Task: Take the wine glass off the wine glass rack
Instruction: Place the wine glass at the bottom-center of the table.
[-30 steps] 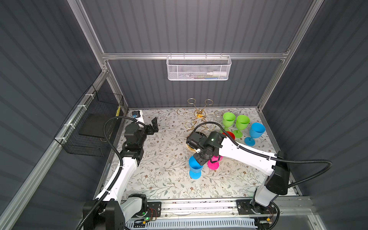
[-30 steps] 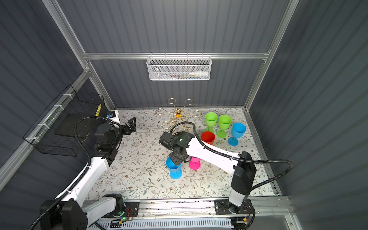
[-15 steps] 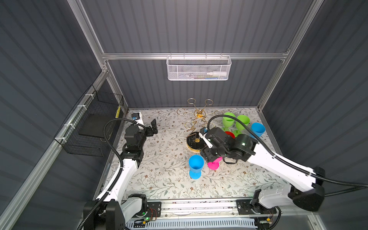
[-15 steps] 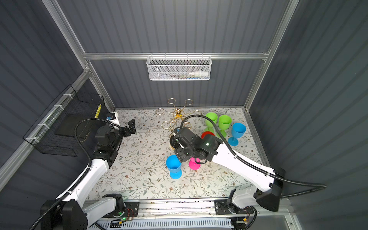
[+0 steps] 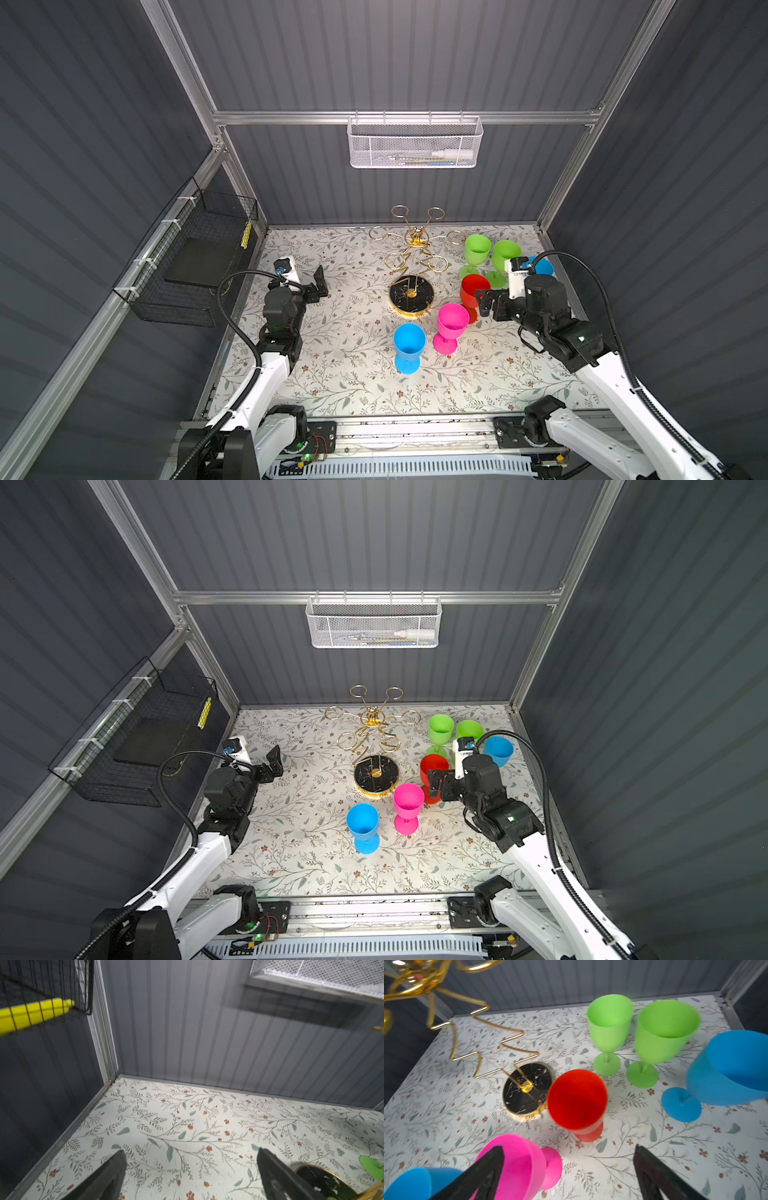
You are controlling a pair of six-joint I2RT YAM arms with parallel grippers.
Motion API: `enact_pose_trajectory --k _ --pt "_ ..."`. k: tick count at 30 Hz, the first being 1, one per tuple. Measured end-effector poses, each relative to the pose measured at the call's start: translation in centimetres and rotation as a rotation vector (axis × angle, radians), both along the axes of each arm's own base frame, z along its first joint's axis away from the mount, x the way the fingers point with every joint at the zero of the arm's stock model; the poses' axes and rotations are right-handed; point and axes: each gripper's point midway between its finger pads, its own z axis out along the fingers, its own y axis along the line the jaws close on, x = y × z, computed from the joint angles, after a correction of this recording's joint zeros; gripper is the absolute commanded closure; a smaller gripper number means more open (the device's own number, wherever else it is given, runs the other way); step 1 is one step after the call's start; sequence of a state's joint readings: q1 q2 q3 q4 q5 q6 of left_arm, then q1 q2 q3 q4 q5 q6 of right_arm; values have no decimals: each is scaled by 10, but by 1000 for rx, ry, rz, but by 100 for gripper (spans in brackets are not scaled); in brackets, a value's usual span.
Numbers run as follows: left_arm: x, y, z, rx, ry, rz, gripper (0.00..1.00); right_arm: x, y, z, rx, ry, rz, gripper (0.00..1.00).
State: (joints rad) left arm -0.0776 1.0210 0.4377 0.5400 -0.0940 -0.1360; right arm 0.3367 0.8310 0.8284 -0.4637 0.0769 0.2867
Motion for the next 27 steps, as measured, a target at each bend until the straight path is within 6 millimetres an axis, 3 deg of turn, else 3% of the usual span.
enact_pose_trajectory --k 3,10,18,22,27 --pt "-6 4 -23 20 31 19 0 12 -26 -15 -7 -19 -88 1" --pt "-12 9 -58 39 81 41 0 25 -67 -52 -67 -77 -222 1" --pt "-19 12 -119 54 202 55 0 38 -86 -79 -179 -202 -267 1" --pt "-16 13 -134 56 212 59 0 49 -94 -91 -215 -254 -285 1" --pt "-11 13 -136 63 199 59 0 57 -103 -114 -231 -285 -287 1"
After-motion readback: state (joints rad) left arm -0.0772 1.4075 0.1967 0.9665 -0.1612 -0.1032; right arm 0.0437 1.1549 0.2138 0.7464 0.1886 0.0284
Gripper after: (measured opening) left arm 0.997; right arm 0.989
